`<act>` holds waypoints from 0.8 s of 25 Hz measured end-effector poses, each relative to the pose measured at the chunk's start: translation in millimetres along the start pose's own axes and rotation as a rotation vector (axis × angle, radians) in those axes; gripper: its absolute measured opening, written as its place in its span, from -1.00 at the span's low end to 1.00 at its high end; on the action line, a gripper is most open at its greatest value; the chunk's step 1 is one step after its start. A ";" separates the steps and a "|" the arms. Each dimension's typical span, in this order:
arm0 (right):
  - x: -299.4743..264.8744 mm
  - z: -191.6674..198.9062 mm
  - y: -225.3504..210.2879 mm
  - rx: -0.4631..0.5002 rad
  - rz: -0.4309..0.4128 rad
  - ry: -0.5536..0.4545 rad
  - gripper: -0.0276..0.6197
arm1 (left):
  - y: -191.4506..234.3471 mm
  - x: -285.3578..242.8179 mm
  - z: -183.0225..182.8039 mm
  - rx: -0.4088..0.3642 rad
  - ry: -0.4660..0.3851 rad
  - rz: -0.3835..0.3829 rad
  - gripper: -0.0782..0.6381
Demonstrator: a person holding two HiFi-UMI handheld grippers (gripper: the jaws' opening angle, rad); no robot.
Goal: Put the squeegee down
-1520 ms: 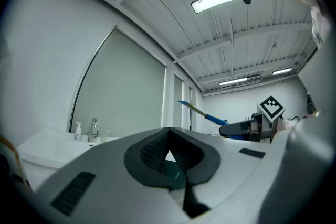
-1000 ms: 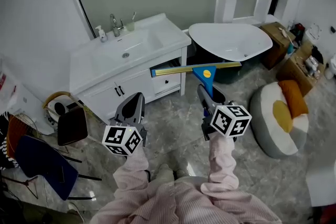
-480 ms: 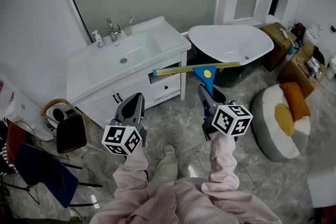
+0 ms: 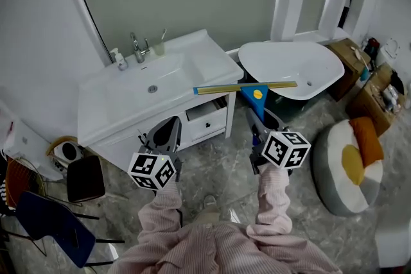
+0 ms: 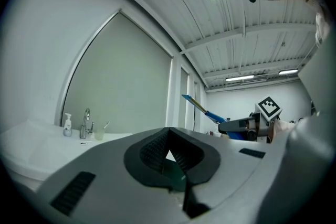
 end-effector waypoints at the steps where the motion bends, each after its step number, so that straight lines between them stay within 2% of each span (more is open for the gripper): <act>1: -12.0 -0.1 -0.4 -0.001 -0.002 0.006 -0.52 | 9.5 -7.6 1.2 0.008 0.002 0.000 -0.78; 10: -103.2 -4.0 -4.2 0.016 -0.006 0.062 -0.52 | 87.6 -68.5 6.3 0.058 0.017 0.017 -0.78; 20: -154.0 -1.4 -12.7 -0.003 0.014 0.077 -0.52 | 129.3 -104.4 12.3 0.077 0.018 0.042 -0.78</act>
Point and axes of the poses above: the fingertips, and each gripper's own axes: x backward along the fingers, y to its left, z out of its underside, the point moved 6 cm from there along x, backward along the fingers, and after that the axes turned 11 degrees about z, right-handed, at the moved point
